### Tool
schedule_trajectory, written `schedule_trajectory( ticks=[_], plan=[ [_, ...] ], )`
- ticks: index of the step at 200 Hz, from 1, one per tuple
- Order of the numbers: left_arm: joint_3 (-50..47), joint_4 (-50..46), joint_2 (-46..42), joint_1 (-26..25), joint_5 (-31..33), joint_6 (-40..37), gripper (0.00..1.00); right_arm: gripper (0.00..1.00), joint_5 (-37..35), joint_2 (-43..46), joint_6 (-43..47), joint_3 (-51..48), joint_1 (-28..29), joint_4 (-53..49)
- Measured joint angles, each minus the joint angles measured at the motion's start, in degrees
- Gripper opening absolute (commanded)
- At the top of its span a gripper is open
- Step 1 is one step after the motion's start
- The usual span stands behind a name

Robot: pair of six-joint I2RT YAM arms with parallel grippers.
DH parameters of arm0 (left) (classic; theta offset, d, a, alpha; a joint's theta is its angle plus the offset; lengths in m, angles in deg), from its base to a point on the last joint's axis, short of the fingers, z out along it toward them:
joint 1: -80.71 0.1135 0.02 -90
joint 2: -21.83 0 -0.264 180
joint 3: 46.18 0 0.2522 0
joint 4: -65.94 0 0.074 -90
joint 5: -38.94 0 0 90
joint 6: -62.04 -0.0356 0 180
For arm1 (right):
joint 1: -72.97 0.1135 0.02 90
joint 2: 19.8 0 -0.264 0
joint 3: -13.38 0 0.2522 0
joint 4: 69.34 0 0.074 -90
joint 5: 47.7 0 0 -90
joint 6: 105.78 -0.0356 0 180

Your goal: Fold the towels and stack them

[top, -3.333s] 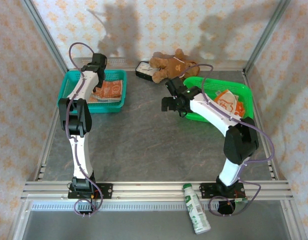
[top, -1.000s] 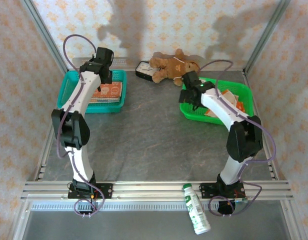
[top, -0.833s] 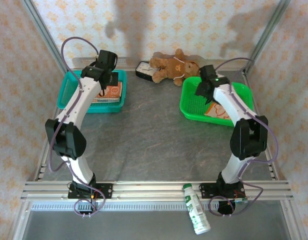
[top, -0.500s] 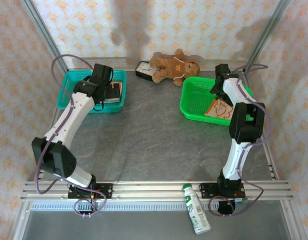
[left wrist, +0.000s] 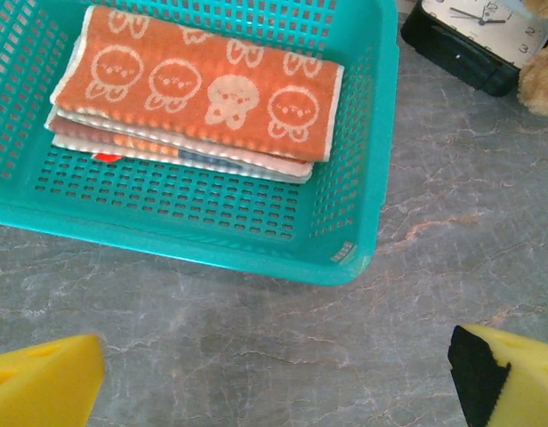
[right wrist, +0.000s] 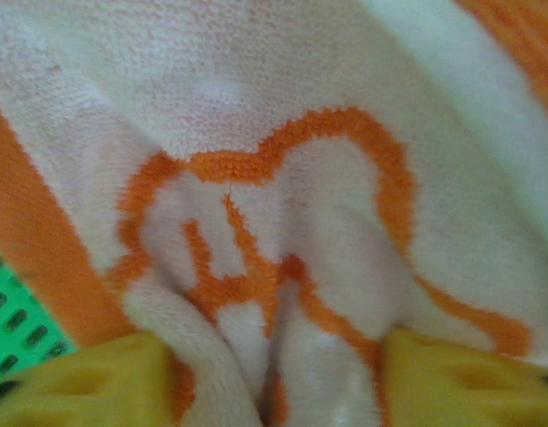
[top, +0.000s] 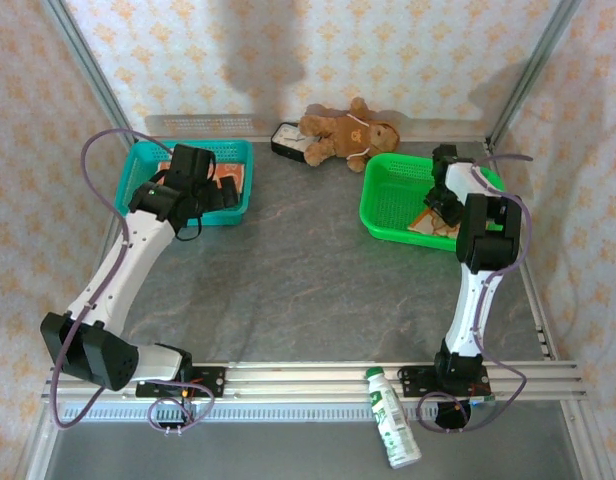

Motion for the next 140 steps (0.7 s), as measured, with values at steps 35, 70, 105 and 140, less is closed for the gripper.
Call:
schedule_trajectory(
  ticks=[35,70,105,140],
  plan=[
    [0.00,-0.02,-0.85,0.00,-0.02,0.22,1.00,0.00,-0.26,0.90,0.50,-0.98,-0.11,0.48],
    [-0.31,0.02,-1.55,0.00,-0.94,0.35,1.00,0.00,-0.26,5.62,3.08,-2.67,0.04,0.96],
    [-1.46,0.15,-1.70,0.00,-2.36,0.42,1.00,0.00,-1.01,15.98,6.69,-2.47,2.14,0.98],
    [-2.08,0.74,-1.70,0.00,-3.65,0.39,1.00,0.00,-3.26,25.94,10.21,0.79,9.94,0.35]
  ],
)
